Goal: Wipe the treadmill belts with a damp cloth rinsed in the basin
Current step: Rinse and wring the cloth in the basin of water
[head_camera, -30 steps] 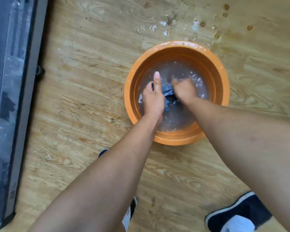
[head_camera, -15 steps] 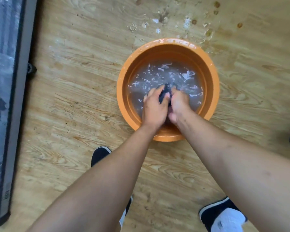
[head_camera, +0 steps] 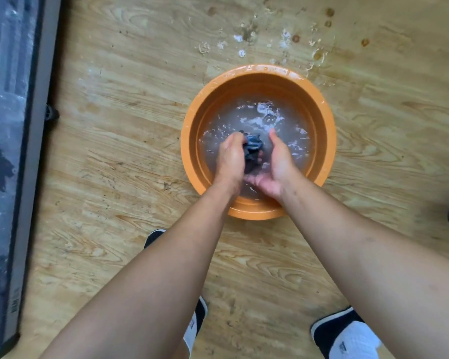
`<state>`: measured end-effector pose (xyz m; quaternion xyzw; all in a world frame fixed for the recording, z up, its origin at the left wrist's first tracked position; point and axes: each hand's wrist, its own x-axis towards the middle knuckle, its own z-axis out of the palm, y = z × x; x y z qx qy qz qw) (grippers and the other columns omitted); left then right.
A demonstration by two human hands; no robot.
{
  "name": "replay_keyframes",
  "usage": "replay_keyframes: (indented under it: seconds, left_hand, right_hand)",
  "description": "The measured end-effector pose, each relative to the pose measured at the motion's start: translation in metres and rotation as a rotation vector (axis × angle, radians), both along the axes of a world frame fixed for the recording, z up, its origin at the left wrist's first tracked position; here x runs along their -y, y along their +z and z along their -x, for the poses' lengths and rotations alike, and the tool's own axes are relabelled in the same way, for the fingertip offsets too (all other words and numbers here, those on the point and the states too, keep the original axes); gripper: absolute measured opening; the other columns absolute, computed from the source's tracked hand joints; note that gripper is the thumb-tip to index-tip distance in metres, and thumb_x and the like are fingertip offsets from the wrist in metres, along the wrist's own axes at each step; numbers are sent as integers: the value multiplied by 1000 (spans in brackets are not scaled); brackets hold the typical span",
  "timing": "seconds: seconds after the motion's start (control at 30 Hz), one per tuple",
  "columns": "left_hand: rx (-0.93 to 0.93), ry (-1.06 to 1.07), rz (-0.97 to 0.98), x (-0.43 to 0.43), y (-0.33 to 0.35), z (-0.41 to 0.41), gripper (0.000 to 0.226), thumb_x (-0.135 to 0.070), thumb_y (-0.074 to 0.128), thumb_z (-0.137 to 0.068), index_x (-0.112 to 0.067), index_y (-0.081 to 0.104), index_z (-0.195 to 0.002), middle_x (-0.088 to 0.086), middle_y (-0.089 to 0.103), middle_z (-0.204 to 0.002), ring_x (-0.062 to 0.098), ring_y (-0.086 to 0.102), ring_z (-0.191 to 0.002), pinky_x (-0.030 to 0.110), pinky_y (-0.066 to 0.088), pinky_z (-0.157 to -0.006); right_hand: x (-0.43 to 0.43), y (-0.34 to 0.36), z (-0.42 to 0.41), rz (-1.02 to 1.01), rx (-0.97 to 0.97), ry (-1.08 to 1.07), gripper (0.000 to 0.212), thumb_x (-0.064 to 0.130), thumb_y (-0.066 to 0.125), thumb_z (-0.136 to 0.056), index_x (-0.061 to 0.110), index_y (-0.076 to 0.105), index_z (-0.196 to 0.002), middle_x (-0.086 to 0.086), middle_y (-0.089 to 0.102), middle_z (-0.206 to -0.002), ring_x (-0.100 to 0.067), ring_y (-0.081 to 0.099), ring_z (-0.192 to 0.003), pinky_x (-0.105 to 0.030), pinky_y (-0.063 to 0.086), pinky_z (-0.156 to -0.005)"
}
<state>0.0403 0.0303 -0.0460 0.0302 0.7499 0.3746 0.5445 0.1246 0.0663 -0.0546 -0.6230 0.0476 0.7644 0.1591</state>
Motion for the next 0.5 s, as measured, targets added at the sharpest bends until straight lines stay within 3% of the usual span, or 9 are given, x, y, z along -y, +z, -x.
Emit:
replay_keyframes:
  seconds: [0.07,0.13,0.17,0.23,0.3,0.37,0.4,0.47,0.5]
  left_hand:
    - [-110,-238,-23,5,9,-11,24,-29,54,-93,-20,64,-112,9,73,-108,30,68,-105,45,54,-97]
    - [-267,-403,-76,15,8,-16,22,-20,51,-105,-20,56,-127,6,68,-122,27,61,-117,40,48,-103]
    - [-314,-448,-133,19,11,-17,23,-15,50,-106,-17,57,-128,5,66,-123,24,59,-117,37,46,-102]
    - [-475,-558,-227,27,10,-13,28,-16,49,-106,-14,67,-128,3,66,-133,22,54,-128,37,40,-112]
    - [-636,-774,-205,31,10,-3,36,-28,46,-106,-26,70,-132,-7,46,-163,23,26,-156,41,18,-125]
    - [-631,-1017,-178,33,16,8,45,-31,42,-101,-38,65,-139,-15,12,-175,22,-8,-163,47,3,-127]
    - [-593,-1133,-199,32,21,13,53,-25,41,-96,-40,59,-144,-14,0,-176,22,-15,-162,50,-1,-128]
    - [-567,-1265,-264,31,34,16,70,-11,43,-86,-39,55,-149,-11,-7,-176,22,-9,-163,52,1,-129]
    - [-587,-1257,-302,31,39,15,71,-8,42,-83,-37,61,-145,-8,1,-177,22,4,-163,50,7,-129]
  right_hand:
    - [0,0,6,43,-32,-119,56,57,51,-102,7,72,-116,-14,77,-107,-31,76,-93,-44,62,-89]
    - [-1,-2,11,44,-7,-152,58,50,49,-103,2,70,-126,-21,73,-124,-37,72,-111,-50,56,-103]
    - [-2,-2,13,33,13,-136,56,48,46,-105,0,70,-124,-24,72,-122,-40,71,-111,-53,54,-104]
    - [-7,2,19,13,64,-50,51,46,42,-108,4,68,-98,-24,72,-104,-41,70,-103,-51,55,-101]
    - [-13,4,23,-7,120,-14,45,43,45,-109,13,62,-81,-15,70,-95,-34,70,-97,-44,58,-99]
    - [-17,0,20,-43,193,35,40,38,52,-108,16,62,-76,-5,70,-81,-24,71,-71,-31,62,-71]
    - [-19,0,18,-78,234,63,38,34,56,-107,17,61,-74,-1,66,-71,-18,67,-57,-24,56,-55]
    - [-24,0,10,-173,329,112,38,28,63,-104,18,57,-67,3,56,-57,-14,54,-42,-19,42,-43]
    - [-27,0,7,-221,375,167,41,28,64,-103,18,55,-64,3,52,-52,-15,47,-40,-19,36,-41]
